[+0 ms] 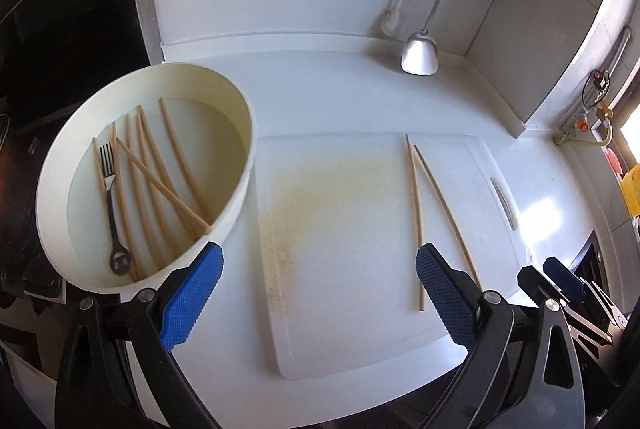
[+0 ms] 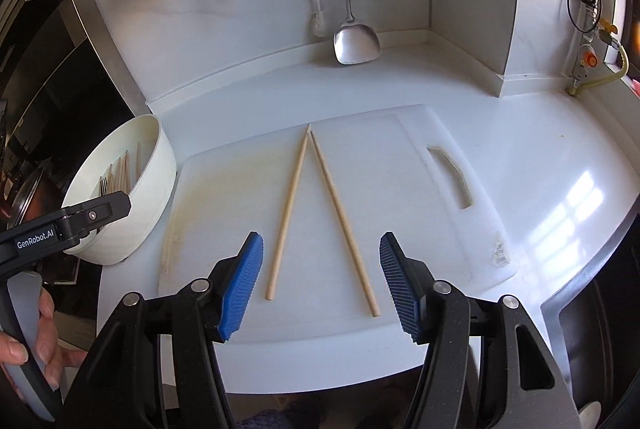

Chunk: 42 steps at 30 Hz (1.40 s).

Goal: Organize utensils
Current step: 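Move both tools back over the last two chopsticks on the cutting board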

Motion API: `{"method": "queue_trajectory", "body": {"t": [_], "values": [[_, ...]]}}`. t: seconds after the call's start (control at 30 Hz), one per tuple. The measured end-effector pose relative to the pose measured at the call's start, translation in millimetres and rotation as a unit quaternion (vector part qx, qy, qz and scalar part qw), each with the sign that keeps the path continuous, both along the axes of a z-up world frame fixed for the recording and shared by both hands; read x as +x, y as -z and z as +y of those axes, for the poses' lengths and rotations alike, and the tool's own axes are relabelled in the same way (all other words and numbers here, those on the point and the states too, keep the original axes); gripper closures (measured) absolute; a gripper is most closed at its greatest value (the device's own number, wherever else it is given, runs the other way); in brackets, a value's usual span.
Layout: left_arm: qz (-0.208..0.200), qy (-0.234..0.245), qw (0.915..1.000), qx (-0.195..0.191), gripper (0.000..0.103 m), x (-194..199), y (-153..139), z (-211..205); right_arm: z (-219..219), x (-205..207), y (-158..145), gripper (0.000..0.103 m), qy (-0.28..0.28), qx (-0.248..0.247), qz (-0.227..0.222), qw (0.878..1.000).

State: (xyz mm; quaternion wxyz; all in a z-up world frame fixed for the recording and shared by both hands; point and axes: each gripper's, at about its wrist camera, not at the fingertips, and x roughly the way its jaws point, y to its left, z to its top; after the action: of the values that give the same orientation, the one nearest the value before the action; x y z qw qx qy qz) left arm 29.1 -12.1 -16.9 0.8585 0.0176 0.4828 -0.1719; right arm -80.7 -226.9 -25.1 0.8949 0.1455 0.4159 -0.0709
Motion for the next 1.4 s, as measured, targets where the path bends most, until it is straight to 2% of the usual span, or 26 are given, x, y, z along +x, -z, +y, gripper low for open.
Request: {"method": "queue_trajectory", "body": {"t": [0.27,0.43,0.57,0.77,0.87,0.93,1.1,1.4], "values": [[0.002,-0.047,0.9987,0.02,0.008,-26.5,2.1,-53.2,-45.5,-6.3,4.8,0.042,-0.064,-0.001,-0.014,0.998],[-0.013,-0.081,0.996,0.036,0.006,-37.1,9.2,-70.7,-54.8,1.0,15.9,0.042,-0.112,-0.013,-0.024,0.993],[-0.025,-0.1,0.9938,0.04,0.006,-32.3,22.6,-74.9,-53.3,13.7,31.3,0.042,-0.127,-0.02,-0.028,0.991],[-0.047,-0.094,0.9943,0.021,0.006,-17.9,45.6,-75.5,-47.9,30.8,55.2,0.04,-0.103,-0.021,-0.046,0.993],[-0.05,-0.081,0.9949,0.035,0.006,-8.8,59.3,-77.3,-48.1,37.5,62.4,0.04,-0.087,-0.014,-0.06,0.994],[-0.046,-0.084,0.9947,0.038,0.006,-3.8,66.8,-75.2,-46.4,45.9,68.3,0.04,-0.082,-0.028,-0.049,0.995],[-0.047,-0.086,0.9952,-0.005,0.006,-0.5,76.6,-63.8,-37.3,56.1,77.5,0.04,-0.077,-0.062,-0.044,0.994],[-0.047,-0.088,0.995,0.003,0.006,2.9,85.5,-60.3,-22.4,64.1,87.5,0.04,-0.083,-0.088,-0.031,0.992]]}}
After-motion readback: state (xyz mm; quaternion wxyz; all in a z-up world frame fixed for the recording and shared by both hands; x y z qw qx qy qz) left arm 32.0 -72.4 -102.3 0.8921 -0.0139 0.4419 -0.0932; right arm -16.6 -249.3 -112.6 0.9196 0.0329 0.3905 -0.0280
